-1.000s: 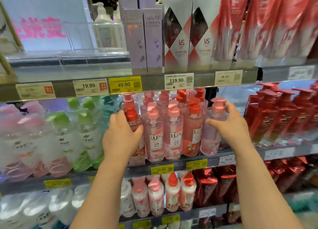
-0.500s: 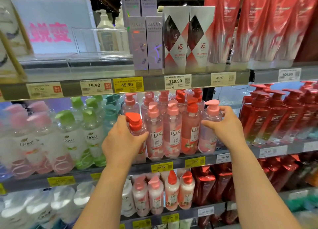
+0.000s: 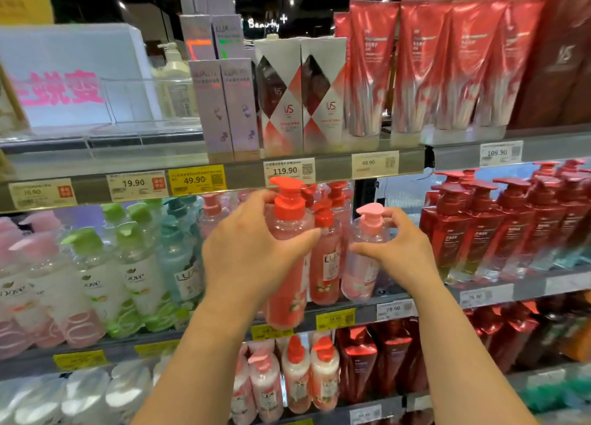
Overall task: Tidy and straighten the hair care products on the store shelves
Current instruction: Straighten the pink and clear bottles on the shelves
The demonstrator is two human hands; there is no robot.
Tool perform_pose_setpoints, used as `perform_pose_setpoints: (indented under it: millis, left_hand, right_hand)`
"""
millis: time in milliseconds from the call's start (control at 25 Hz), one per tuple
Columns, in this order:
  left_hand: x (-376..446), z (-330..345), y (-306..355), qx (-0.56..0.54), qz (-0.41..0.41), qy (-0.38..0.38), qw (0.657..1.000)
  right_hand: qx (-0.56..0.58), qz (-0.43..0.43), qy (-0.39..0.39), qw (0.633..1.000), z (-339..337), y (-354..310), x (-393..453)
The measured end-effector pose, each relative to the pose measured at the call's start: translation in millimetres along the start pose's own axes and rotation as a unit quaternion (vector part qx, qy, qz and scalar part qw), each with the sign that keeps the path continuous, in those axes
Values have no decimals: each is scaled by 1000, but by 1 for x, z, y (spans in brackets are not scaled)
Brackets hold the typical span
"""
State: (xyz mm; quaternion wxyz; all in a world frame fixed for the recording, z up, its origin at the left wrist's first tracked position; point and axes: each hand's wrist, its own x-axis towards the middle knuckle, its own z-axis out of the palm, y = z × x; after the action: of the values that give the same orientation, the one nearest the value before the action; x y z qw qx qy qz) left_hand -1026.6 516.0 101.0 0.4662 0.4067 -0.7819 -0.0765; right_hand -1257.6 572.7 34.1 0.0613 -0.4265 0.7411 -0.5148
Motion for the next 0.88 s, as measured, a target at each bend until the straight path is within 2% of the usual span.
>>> perform_pose_setpoints:
  millis: [160,320,560,760,880]
  left_hand:
    - [0,44,35,-14,22,-44,999]
    - [11,88,58,-9,37,-72,997]
    - [18,148,75,80,6,-112,990]
    - [20,164,63,145,-40,-136,979]
    - [21,167,57,141,-81,-182,970]
  right_hand:
    - [78,-8,26,997,-36,14,15]
    - [104,-20,20,994,-77,28,30]
    - [159,-61,-70,983,-119,49,50]
    - [134,-87,-124,979,-115,54,68]
    - [124,-94,-158,975,-106,54,78]
